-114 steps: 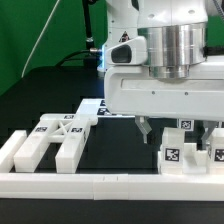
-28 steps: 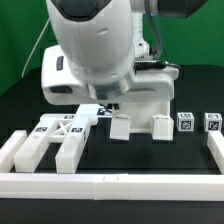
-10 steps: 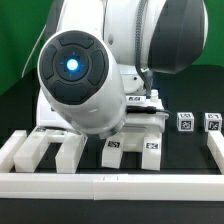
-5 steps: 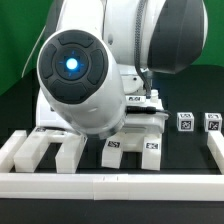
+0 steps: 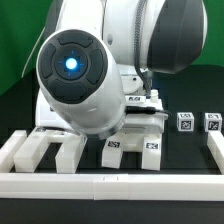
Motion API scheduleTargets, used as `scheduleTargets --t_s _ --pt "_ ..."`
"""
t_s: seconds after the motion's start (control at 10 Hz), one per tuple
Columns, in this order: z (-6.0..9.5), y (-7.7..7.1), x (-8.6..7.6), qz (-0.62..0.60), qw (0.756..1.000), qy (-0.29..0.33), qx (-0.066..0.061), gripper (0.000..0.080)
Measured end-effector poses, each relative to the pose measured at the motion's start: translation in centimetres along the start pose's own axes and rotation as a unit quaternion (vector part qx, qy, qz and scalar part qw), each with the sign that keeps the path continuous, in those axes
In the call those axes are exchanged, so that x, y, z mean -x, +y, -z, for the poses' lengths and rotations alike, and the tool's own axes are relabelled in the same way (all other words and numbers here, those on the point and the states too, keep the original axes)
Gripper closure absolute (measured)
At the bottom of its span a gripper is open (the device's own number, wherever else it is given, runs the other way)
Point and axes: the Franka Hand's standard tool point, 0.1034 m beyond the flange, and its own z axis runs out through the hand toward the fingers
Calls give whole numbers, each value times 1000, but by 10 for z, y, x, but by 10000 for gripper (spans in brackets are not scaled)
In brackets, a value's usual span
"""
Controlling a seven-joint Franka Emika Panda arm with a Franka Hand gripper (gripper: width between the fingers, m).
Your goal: Assemble chair
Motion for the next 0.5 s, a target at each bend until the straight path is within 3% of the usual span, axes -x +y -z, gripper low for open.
scheduleTargets --t_s 0.3,0.5 --pt "0 0 -1 0 1000 2 0 150" --pt "11 3 -7 3 1000 30 1 150"
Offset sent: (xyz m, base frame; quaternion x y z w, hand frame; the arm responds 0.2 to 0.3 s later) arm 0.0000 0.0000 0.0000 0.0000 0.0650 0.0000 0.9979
